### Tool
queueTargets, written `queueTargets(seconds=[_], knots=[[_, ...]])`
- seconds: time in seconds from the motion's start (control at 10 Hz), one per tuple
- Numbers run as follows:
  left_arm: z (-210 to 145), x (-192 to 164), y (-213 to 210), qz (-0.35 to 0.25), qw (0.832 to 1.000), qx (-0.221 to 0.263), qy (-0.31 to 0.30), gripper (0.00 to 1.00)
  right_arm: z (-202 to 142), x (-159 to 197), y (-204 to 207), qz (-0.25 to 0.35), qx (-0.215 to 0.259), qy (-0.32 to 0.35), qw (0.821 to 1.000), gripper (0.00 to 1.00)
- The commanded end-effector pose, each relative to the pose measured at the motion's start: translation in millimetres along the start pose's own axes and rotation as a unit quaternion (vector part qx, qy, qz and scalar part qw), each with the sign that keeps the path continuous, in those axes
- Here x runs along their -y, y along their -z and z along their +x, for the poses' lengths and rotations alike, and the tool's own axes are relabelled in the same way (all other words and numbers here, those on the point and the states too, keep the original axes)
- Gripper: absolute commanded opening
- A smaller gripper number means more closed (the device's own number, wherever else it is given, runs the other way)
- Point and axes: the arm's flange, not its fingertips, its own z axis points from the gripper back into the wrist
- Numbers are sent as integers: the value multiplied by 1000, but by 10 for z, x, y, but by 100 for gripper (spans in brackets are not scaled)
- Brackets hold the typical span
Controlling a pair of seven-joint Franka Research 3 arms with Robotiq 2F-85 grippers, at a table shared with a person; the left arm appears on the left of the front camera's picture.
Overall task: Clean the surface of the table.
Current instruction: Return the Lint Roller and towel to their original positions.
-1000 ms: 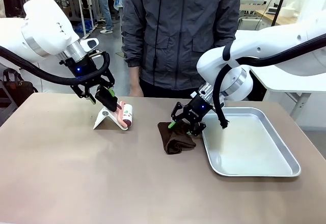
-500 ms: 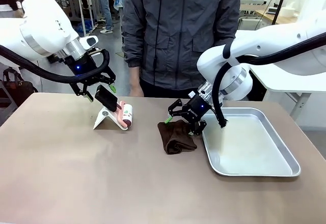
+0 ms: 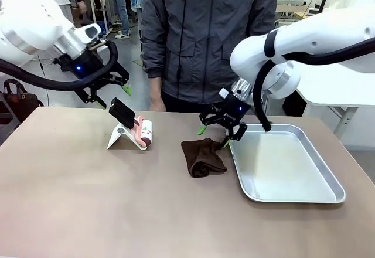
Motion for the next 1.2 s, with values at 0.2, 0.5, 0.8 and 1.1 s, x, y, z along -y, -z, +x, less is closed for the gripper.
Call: queueTargets(seconds=[0.2,0.5,0.8,1.1], knots=[[-680,-545,-470,-82,995,51,23,100,-493,86,-709,-19,25,-10,999,100],[-1105,-1051,-626,-168,985,38,26,100,-983,641,-1043,70,45,16,996,100],[-1229,-1561,-557,-271,961,61,-9,100,-1253,1434,-1236,224,67,58,971,100],[-1096,-2020,-352,-367,926,83,-33,100,-1198,2204,-1158,341,97,128,926,100]])
